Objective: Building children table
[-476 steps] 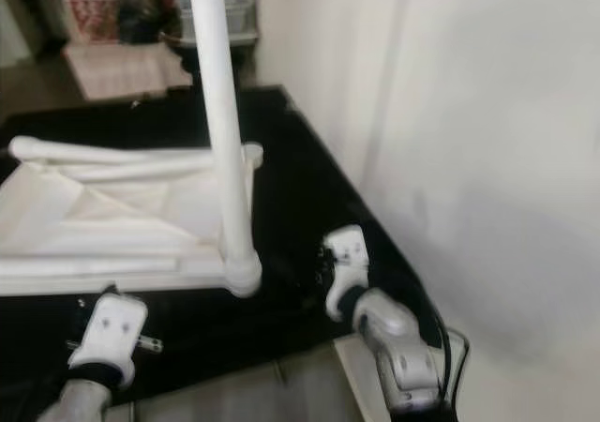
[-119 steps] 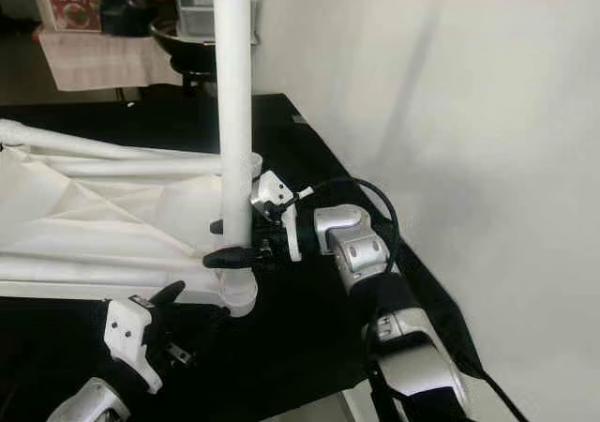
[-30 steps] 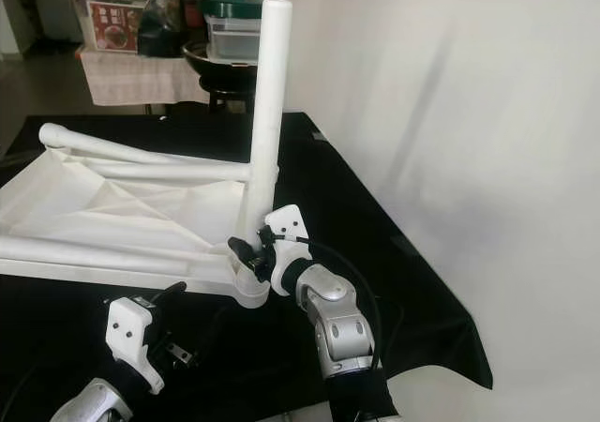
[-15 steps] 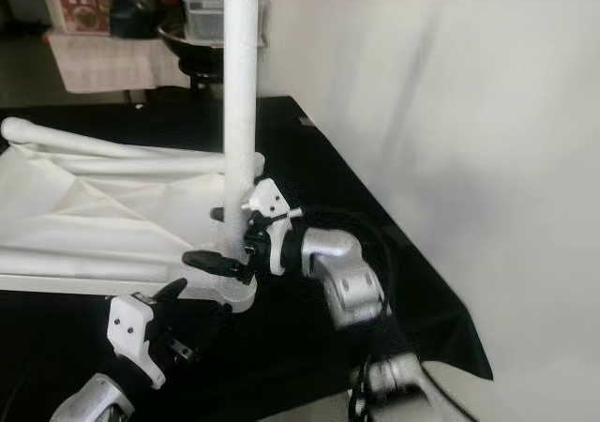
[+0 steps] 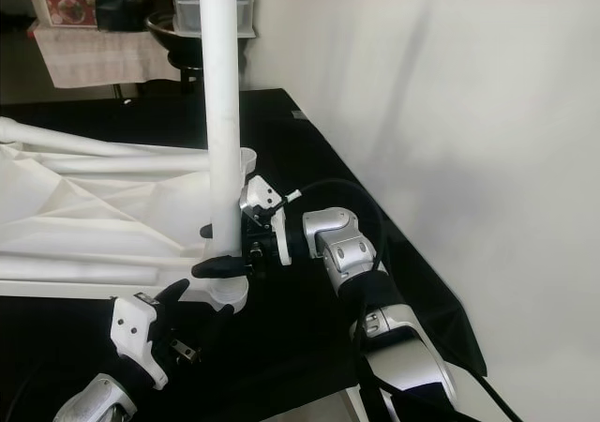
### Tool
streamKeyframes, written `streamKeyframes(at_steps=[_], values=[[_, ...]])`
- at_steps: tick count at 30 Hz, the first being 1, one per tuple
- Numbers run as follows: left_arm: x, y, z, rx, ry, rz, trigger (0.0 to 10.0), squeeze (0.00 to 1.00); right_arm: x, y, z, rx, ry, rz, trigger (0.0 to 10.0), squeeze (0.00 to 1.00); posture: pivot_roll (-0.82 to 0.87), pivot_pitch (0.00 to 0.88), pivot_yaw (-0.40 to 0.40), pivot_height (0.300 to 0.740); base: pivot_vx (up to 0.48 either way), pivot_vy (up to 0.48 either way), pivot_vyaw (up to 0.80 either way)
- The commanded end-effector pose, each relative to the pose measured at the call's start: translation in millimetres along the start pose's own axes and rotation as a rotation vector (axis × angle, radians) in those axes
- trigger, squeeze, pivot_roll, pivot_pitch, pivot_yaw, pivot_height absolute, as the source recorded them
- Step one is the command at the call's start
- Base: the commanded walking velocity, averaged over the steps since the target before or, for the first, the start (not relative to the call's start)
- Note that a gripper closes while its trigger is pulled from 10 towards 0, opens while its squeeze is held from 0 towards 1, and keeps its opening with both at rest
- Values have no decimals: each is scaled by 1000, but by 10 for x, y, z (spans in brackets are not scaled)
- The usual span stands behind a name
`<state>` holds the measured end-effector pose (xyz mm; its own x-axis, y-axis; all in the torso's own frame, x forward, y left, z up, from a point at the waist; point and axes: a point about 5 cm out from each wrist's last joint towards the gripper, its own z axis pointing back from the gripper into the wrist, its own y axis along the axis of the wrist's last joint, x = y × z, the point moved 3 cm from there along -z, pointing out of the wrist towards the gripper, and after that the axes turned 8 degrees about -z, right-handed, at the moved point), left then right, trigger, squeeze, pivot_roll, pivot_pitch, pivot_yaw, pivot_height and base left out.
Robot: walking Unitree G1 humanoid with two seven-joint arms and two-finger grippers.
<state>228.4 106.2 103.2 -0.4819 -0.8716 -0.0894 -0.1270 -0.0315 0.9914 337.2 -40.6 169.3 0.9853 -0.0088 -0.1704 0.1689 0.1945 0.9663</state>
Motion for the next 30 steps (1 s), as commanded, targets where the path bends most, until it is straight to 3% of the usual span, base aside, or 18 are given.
streamKeyframes(at_steps=[1, 9, 12, 13, 15, 16, 17, 19, 20, 21, 23, 30], values=[[29, -18, 2, -3, -3, -1, 10000, 0, -39, 26, -29, 1, 49, 9, 0, 0, -40, 0, -114, 740, 0, 0, 0], [41, -13, 3, -1, -7, 4, 10000, 0, 4, -88, 96, 29, -2, 1, 0, 0, -45, 0, -112, 740, 0, 0, 0], [37, -3, 17, 1, -7, 6, 10000, 0, 76, -204, 209, 83, -202, -20, 0, 0, -67, 0, -114, 740, 0, 0, 0], [37, -3, 17, 1, -7, 6, 10000, 0, 76, -204, 209, 83, -202, -20, 0, 0, -67, 0, -114, 740, 0, 0, 0], [32, 4, 32, 2, -7, 6, 10000, 0, 140, -317, 196, 141, -428, -82, 0, 0, -72, 0, -116, 740, 0, 0, 0], [32, 4, 32, 2, -7, 6, 10000, 0, 140, -317, 196, 141, -428, -82, 0, 0, -72, 0, -116, 740, 0, 0, 0], [30, 5, 37, 2, -7, 7, 10000, 0, 169, -546, 224, 141, -740, -151, 0, 0, -77, 0, -116, 740, 0, 0, 0], [30, 5, 37, 2, -7, 7, 10000, 0, 169, -546, 224, 141, -740, -151, 0, 0, -77, 0, -116, 740, 0, 0, 0], [19, 4, 36, 1, -8, 5, 10000, 0, 23, -728, 175, 95, -859, -169, 0, 0, -75, 0, -109, 740, 0, 0, 0], [19, 4, 36, 1, -8, 5, 10000, 0, 23, -728, 175, 95, -859, -169, 0, 0, -75, 0, -109, 740, 0, 0, 0], [8, 1, 22, 0, -9, 4, 10000, 0, 41, -721, 297, 125, -1000, -200, 0, 0, -83, 0, -114, 740, 0, 0, 0], [-14, 5, 7, 4, 4, 0, 10000, 0, 109, -666, 236, 135, -968, -180, 0, 0, -80, 0, -114, 740, 0, 0, 0]])
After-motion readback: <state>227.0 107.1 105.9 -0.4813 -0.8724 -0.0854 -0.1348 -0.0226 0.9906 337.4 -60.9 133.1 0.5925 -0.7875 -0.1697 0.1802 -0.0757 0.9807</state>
